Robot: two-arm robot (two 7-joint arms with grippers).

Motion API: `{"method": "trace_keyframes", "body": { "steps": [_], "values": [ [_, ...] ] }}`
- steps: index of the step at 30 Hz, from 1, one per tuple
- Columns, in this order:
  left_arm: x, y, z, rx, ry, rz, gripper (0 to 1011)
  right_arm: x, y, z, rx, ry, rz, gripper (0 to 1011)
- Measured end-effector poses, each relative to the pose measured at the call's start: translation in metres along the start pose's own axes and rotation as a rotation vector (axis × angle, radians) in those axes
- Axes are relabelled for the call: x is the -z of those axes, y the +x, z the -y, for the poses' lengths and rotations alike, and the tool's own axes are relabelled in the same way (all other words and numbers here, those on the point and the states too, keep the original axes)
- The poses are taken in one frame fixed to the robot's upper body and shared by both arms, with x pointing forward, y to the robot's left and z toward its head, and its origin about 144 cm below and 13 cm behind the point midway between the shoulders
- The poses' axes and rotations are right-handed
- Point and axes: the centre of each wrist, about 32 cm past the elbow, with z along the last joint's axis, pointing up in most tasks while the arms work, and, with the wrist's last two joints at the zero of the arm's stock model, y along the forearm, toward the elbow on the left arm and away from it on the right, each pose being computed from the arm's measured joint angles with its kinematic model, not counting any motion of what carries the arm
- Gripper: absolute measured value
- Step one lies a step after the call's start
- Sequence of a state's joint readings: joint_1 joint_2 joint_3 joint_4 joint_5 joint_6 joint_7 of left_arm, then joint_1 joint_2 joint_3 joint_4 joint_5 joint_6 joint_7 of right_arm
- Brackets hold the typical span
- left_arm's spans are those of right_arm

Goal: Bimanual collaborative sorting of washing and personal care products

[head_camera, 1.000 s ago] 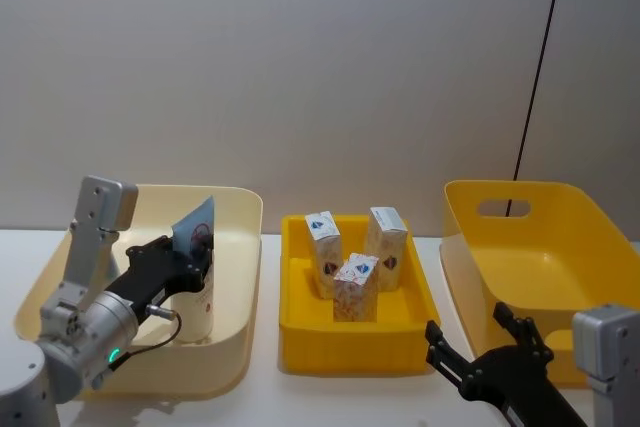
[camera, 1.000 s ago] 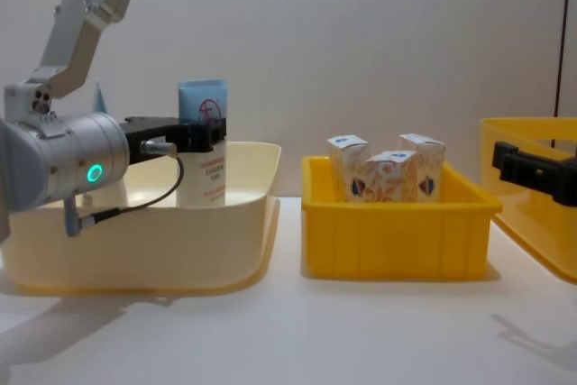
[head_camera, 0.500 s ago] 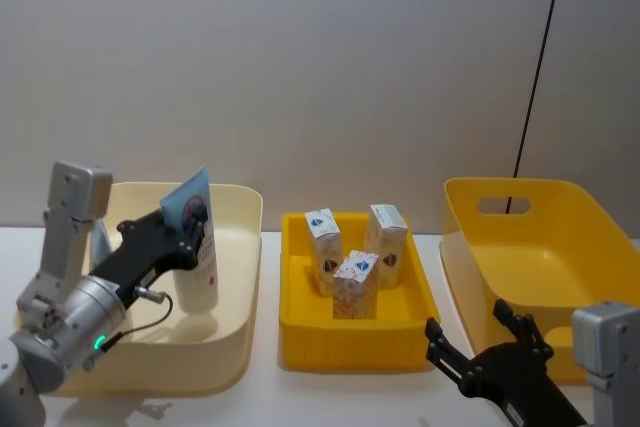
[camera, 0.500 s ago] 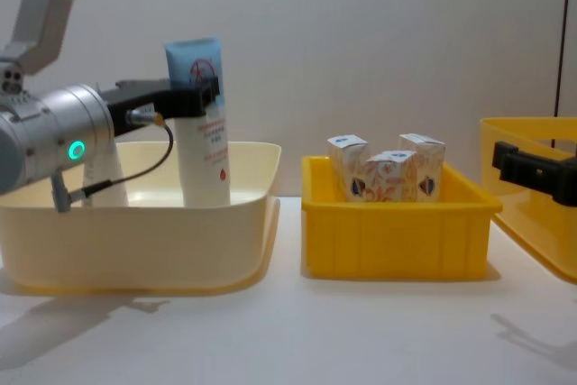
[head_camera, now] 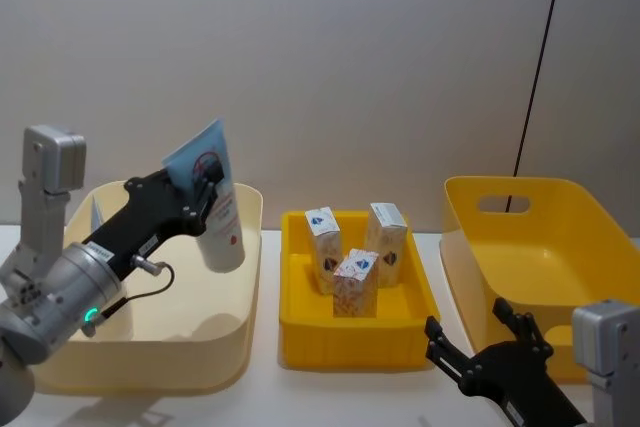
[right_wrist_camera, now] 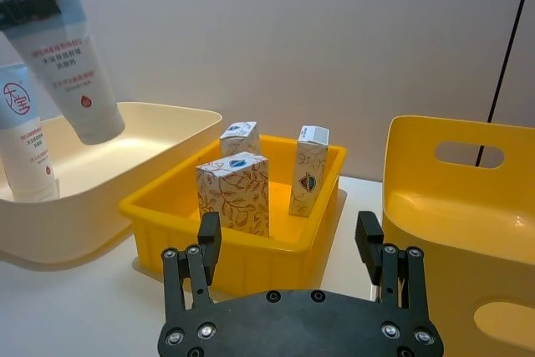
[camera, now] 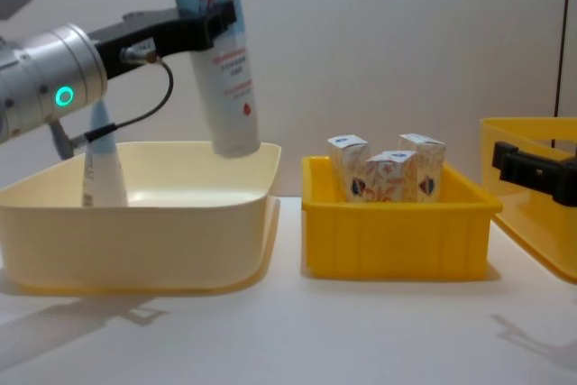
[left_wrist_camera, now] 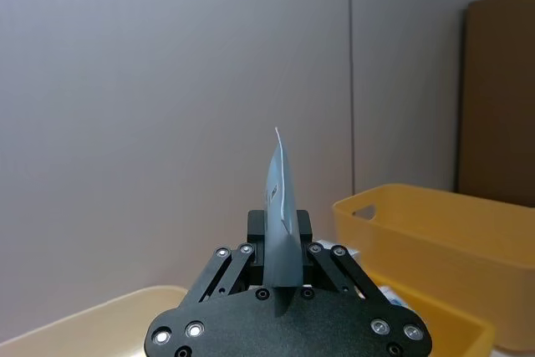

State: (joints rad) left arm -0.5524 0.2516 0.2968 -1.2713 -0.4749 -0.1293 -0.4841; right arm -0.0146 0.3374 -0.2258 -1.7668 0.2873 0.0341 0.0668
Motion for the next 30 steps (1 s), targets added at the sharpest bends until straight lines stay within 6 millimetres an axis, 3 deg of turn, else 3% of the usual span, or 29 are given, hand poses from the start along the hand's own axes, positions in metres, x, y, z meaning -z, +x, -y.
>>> {"method": "trace_keyframes", "body": {
  "steps": [16, 30],
  "values": [
    [-0.013, -0.006, 0.021, 0.221, -0.087, -0.081, 191, 0.000, 0.000, 0.000, 0.000, 0.000, 0.000, 1001],
    [-0.009, -0.025, 0.046, 0.415, -0.048, -0.178, 192, 0.000, 0.000, 0.000, 0.000, 0.000, 0.000, 1001]
  ]
}}
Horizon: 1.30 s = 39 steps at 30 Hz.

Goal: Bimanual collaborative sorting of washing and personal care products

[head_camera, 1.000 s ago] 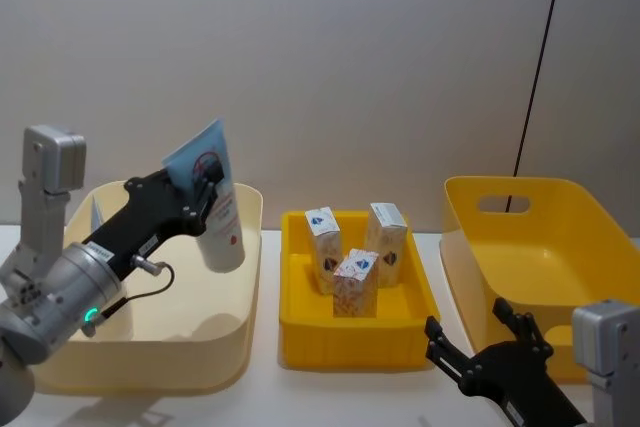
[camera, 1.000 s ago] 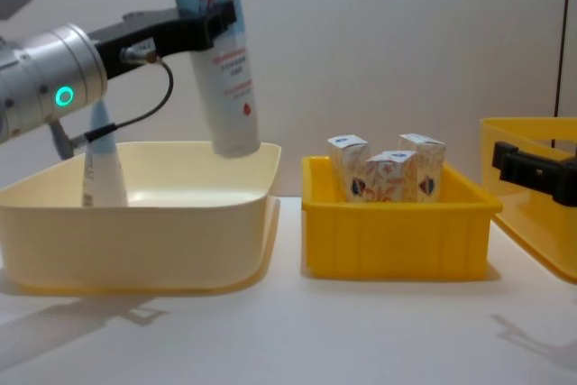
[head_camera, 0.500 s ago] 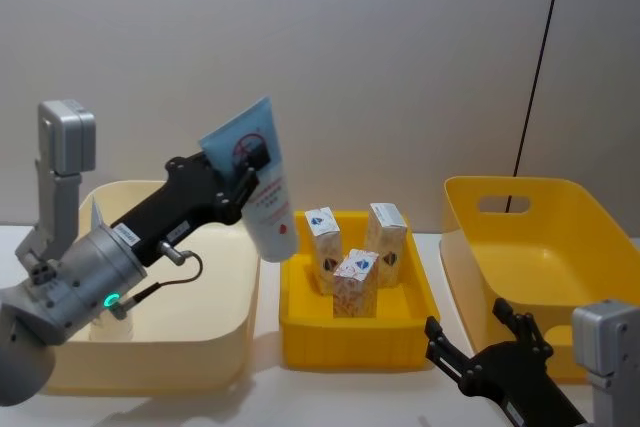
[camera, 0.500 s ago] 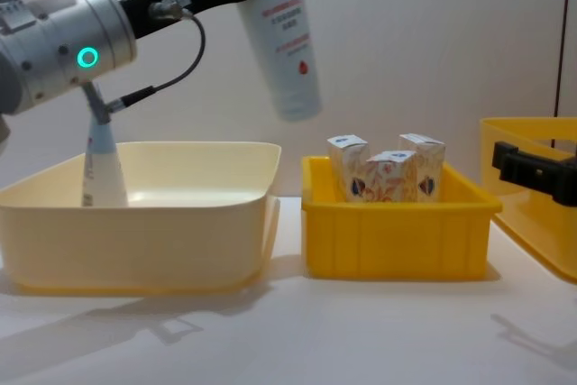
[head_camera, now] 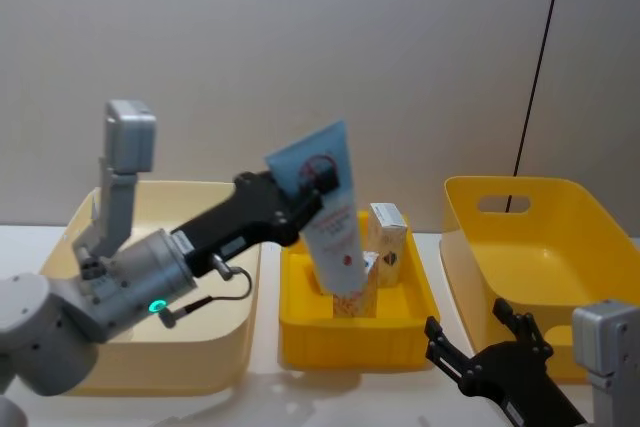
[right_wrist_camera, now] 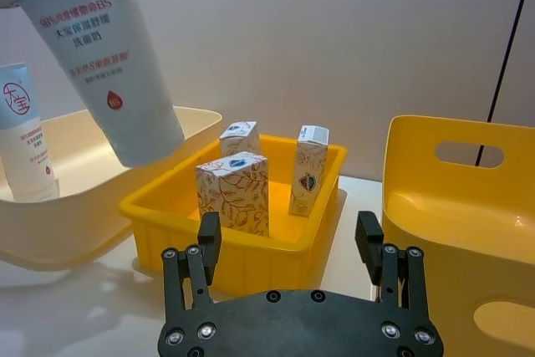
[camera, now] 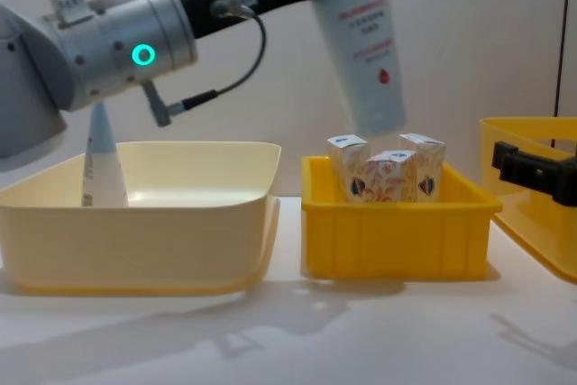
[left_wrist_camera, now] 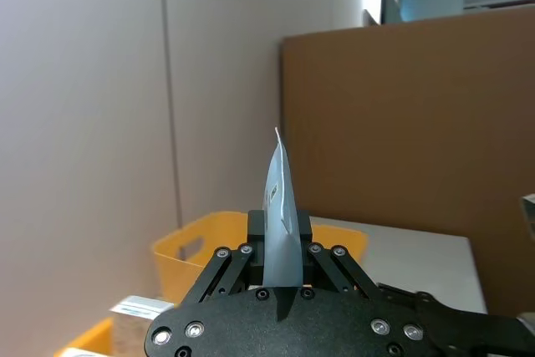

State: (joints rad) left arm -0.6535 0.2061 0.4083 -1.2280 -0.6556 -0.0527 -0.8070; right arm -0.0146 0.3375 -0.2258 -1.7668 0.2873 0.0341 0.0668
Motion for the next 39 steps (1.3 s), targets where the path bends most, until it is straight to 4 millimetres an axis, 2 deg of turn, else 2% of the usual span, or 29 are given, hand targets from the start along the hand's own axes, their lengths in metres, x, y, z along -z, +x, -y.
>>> {"method": "trace_keyframes", "body": {
  "steps": [8, 23, 30, 39],
  "values": [
    [0.006, -0.005, 0.014, 0.055, 0.041, -0.038, 191, 0.000, 0.000, 0.000, 0.000, 0.000, 0.000, 1001],
    [0.010, -0.010, 0.023, 0.085, 0.071, -0.058, 192, -0.002, 0.001, 0.000, -0.022, -0.001, -0.001, 1001],
    [0.011, -0.011, 0.025, 0.091, 0.077, -0.062, 192, -0.010, 0.004, 0.000, -0.082, -0.005, -0.009, 1001],
    [0.011, -0.012, 0.026, 0.095, 0.080, -0.064, 191, -0.030, 0.009, -0.005, -0.195, -0.016, -0.013, 1001]
  ]
}}
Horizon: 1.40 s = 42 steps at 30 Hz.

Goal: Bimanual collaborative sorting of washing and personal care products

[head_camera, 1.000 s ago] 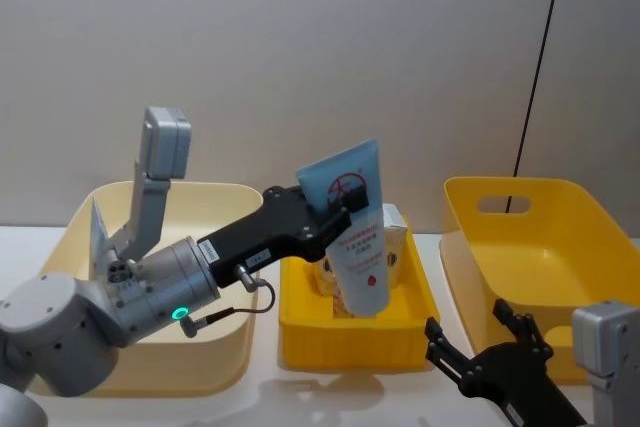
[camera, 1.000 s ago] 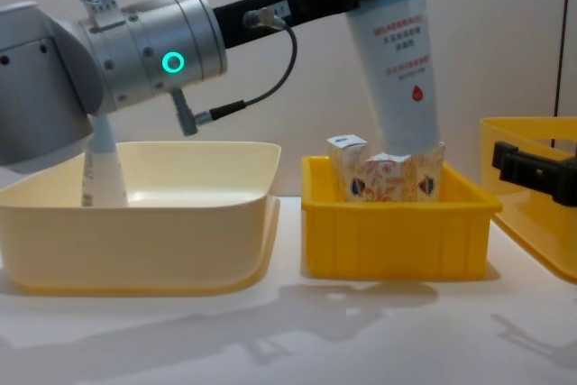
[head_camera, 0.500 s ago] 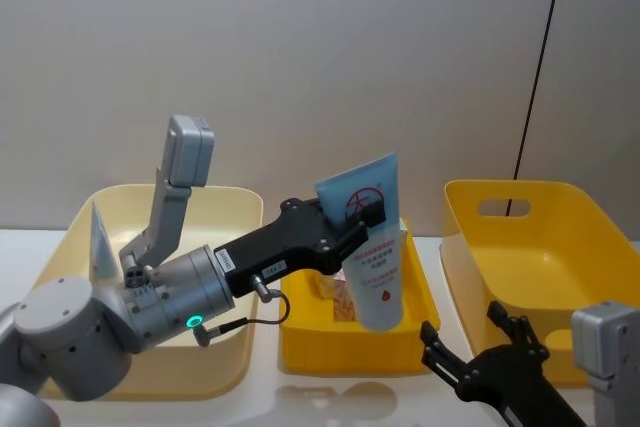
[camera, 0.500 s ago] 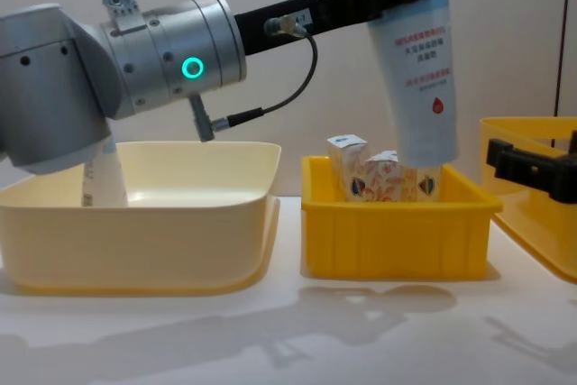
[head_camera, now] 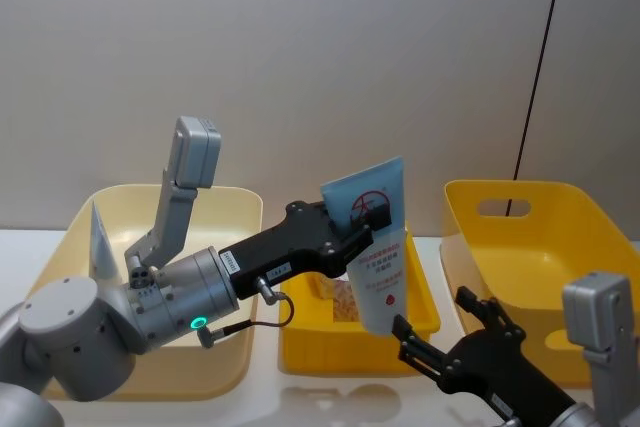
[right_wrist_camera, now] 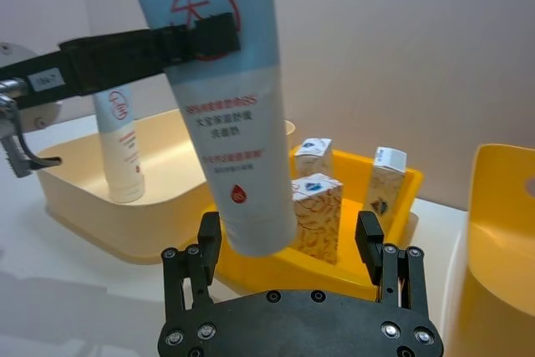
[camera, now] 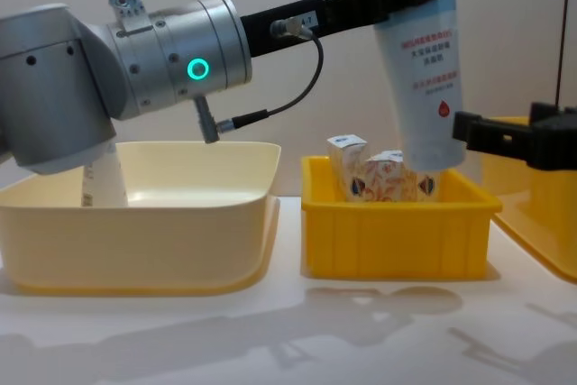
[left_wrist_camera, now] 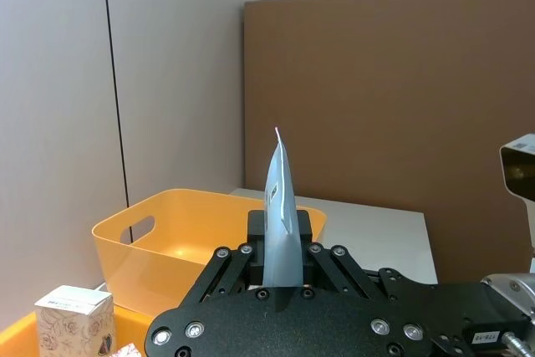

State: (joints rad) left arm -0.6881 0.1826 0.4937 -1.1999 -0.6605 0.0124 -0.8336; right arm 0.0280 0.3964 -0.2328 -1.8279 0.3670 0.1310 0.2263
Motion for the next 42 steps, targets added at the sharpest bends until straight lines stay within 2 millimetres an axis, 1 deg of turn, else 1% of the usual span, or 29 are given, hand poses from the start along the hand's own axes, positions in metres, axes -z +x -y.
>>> {"method": "trace_keyframes", "body": {
  "steps": [6, 14, 34, 42],
  "values": [
    [0.000, 0.000, 0.000, 0.001, 0.001, -0.001, 192, -0.009, -0.002, -0.005, -0.037, -0.011, 0.007, 1001],
    [0.000, 0.000, 0.001, 0.002, 0.002, -0.002, 191, -0.017, -0.010, -0.016, -0.042, -0.028, 0.040, 1001],
    [0.000, 0.000, 0.001, 0.003, 0.003, -0.002, 191, -0.014, -0.030, -0.046, 0.005, -0.046, 0.142, 1001],
    [0.000, 0.000, 0.001, 0.003, 0.003, -0.002, 192, -0.012, -0.035, -0.053, 0.030, -0.037, 0.164, 1001]
  ]
}}
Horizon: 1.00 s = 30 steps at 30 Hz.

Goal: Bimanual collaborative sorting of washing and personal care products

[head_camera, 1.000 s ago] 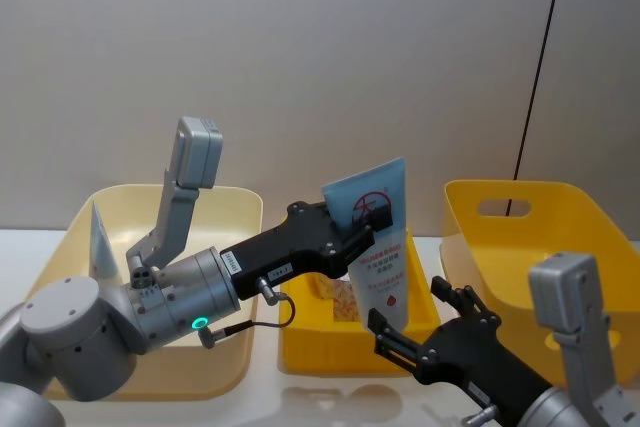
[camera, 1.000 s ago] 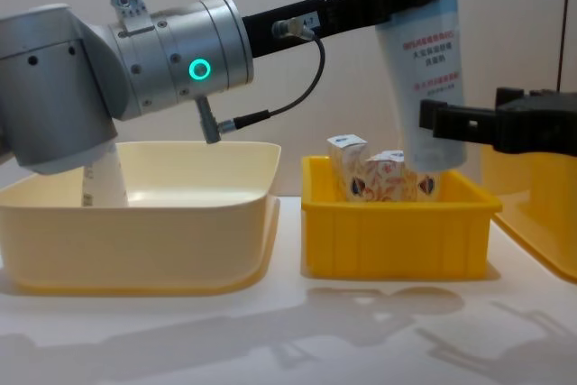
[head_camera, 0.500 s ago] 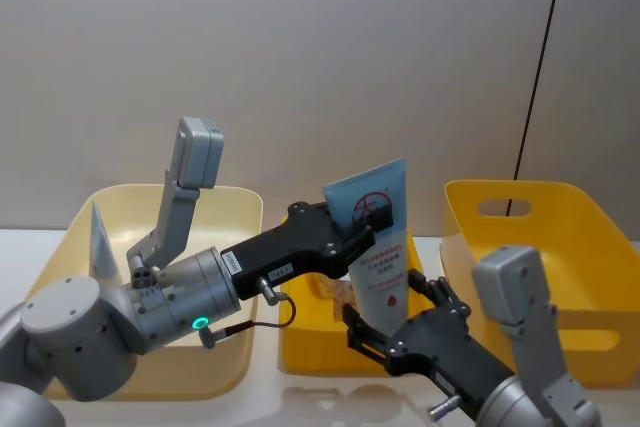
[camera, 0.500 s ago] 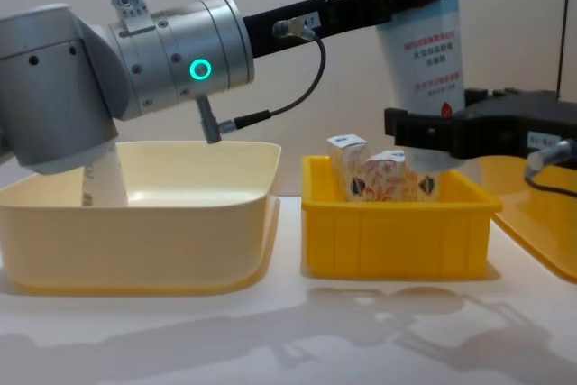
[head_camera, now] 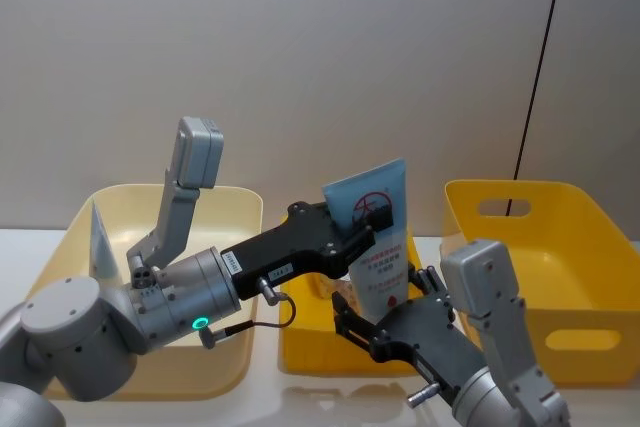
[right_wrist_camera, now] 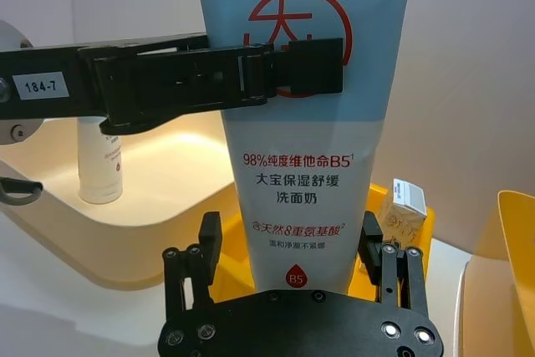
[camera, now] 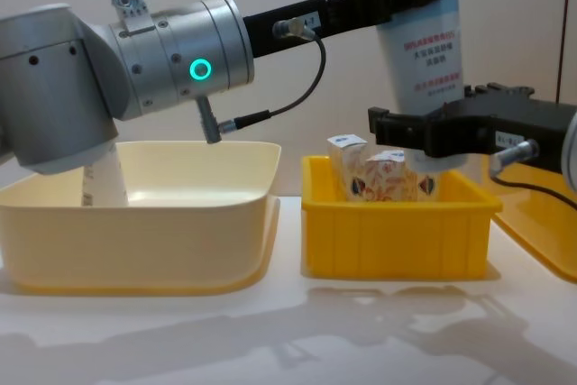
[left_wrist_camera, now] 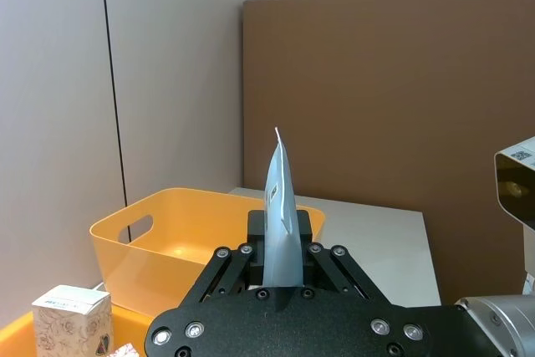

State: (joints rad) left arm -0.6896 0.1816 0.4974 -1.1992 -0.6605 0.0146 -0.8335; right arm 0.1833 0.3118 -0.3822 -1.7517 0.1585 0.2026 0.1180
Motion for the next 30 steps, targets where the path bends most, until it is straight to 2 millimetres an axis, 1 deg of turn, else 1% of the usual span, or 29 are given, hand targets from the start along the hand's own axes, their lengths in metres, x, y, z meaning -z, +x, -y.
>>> {"method": "trace_keyframes", "body": {
  "steps": [2, 6, 10, 12, 13, 19, 25, 27, 28, 29, 30],
  "values": [
    [0.0000, 0.0000, 0.0000, 0.000, 0.000, 0.000, 191, 0.0001, -0.0010, -0.0016, 0.006, 0.002, 0.004, 986],
    [0.0000, 0.0000, 0.0000, 0.000, 0.000, 0.000, 191, 0.0003, -0.0025, -0.0039, 0.014, 0.003, 0.009, 912],
    [0.0000, 0.0000, 0.0000, 0.000, 0.000, 0.000, 191, 0.0003, -0.0037, -0.0057, 0.022, 0.006, 0.015, 784],
    [0.0000, 0.0000, 0.0000, 0.000, 0.000, 0.000, 191, 0.0005, -0.0040, -0.0062, 0.023, 0.006, 0.016, 739],
    [0.0000, 0.0000, 0.0000, 0.000, 0.000, 0.000, 191, 0.0005, -0.0044, -0.0067, 0.024, 0.007, 0.018, 694],
    [0.0000, 0.0000, 0.0000, 0.000, 0.000, 0.000, 199, 0.0006, -0.0051, -0.0077, 0.028, 0.008, 0.021, 643],
    [0.0000, 0.0000, 0.0000, 0.000, 0.000, 0.000, 338, 0.0007, -0.0058, -0.0085, 0.030, 0.008, 0.022, 614],
    [0.0000, 0.0000, 0.0000, 0.000, 0.000, 0.000, 423, 0.0007, -0.0058, -0.0085, 0.030, 0.008, 0.022, 602],
    [0.0000, 0.0000, 0.0000, 0.000, 0.000, 0.000, 441, 0.0007, -0.0057, -0.0085, 0.030, 0.008, 0.022, 598],
    [0.0000, 0.0000, 0.0000, 0.000, 0.000, 0.000, 503, 0.0006, -0.0054, -0.0085, 0.032, 0.008, 0.022, 593],
    [0.0000, 0.0000, 0.0000, 0.000, 0.000, 0.000, 503, 0.0007, -0.0053, -0.0084, 0.032, 0.008, 0.021, 587]
  ]
}}
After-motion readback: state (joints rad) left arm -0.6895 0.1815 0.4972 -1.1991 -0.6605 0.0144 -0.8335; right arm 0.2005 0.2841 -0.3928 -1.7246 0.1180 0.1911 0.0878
